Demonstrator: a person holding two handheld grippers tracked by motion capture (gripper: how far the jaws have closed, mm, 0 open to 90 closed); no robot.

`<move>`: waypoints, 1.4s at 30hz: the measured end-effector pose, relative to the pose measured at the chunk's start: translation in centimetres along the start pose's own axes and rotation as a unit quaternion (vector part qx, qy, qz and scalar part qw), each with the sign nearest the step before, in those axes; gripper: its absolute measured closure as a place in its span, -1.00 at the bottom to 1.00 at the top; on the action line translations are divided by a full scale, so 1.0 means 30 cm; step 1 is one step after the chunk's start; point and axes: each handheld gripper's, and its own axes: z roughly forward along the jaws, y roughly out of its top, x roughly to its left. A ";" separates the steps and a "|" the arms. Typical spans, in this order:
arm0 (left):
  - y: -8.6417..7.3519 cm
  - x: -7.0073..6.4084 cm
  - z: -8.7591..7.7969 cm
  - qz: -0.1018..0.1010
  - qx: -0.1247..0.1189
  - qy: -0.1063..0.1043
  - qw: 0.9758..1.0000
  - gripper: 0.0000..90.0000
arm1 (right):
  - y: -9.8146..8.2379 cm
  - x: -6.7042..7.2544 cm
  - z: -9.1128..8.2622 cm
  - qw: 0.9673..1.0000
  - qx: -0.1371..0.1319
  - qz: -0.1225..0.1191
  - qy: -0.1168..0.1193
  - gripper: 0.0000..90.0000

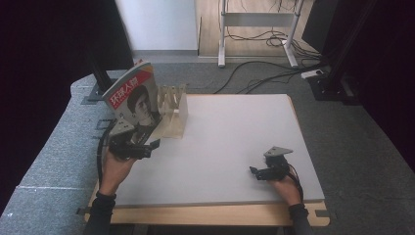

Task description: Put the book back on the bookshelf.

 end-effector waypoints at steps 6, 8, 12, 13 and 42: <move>-0.006 -0.038 0.067 0.009 0.013 -0.022 1.000 -1.00 | 0.000 0.000 0.000 1.000 0.000 0.000 -0.001 -0.71; -0.010 -0.049 0.087 0.015 0.019 -0.024 0.999 -1.00 | 0.000 0.000 0.000 1.000 0.000 0.000 -0.001 -0.71; -0.031 -0.063 0.129 0.014 0.024 -0.040 0.999 -1.00 | 0.000 0.000 0.000 1.000 0.000 0.000 -0.001 -0.71; -0.041 -0.066 0.142 0.014 0.026 -0.043 0.999 -1.00 | 0.000 0.000 0.000 1.000 0.000 0.000 -0.001 -0.71; -0.296 -0.087 0.340 0.006 0.116 -0.048 0.992 -1.00 | -0.001 0.000 0.000 1.000 -0.001 -0.001 0.000 -0.71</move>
